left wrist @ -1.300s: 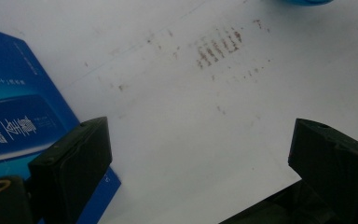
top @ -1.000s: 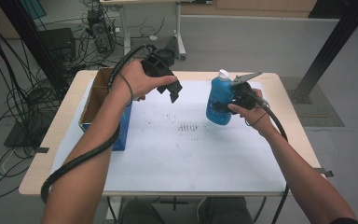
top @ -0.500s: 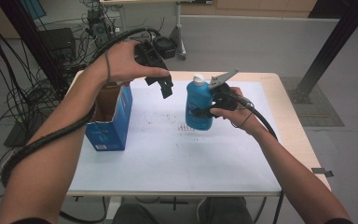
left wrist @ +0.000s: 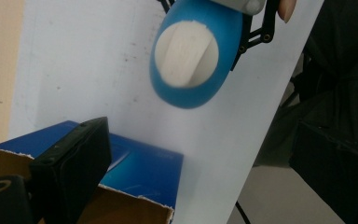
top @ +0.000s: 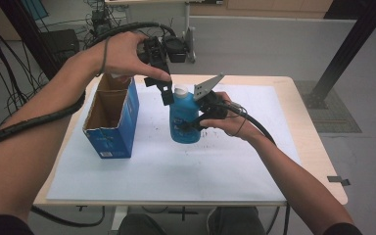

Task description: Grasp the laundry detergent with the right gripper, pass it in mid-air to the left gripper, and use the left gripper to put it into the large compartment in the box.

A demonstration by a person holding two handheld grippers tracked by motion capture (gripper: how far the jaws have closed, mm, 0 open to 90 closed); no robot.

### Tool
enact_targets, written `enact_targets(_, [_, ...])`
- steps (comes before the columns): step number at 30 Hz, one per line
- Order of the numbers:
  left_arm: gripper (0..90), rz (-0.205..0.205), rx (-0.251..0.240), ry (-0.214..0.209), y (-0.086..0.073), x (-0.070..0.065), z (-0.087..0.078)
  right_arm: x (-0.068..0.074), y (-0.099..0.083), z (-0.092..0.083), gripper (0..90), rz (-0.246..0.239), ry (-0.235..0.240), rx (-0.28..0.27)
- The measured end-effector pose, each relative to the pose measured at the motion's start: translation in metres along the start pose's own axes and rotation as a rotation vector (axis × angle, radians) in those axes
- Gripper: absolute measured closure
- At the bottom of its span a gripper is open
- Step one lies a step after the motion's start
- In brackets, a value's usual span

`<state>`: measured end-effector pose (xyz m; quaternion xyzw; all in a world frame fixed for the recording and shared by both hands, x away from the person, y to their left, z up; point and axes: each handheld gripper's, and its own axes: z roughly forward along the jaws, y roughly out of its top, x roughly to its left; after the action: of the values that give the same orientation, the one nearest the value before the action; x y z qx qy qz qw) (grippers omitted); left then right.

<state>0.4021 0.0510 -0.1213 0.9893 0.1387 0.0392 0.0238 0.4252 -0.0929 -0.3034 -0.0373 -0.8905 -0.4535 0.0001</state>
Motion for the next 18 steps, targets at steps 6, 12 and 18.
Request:
enact_targets(6, [5.9, 0.045, 0.023, -0.051, 0.006, -0.003, 0.011, 0.006, 0.012, 0.007, 44.0, -0.036, 0.037, -0.019])
enact_targets(12, [5.6, 0.052, 0.023, -0.085, 0.006, -0.003, 0.023, 0.012, 0.020, 0.007, 44.0, -0.068, 0.060, -0.041])
enact_targets(18, [5.1, 0.067, 0.020, -0.114, 0.006, -0.006, 0.031, 0.017, 0.027, 0.010, 44.0, -0.099, 0.075, -0.046])
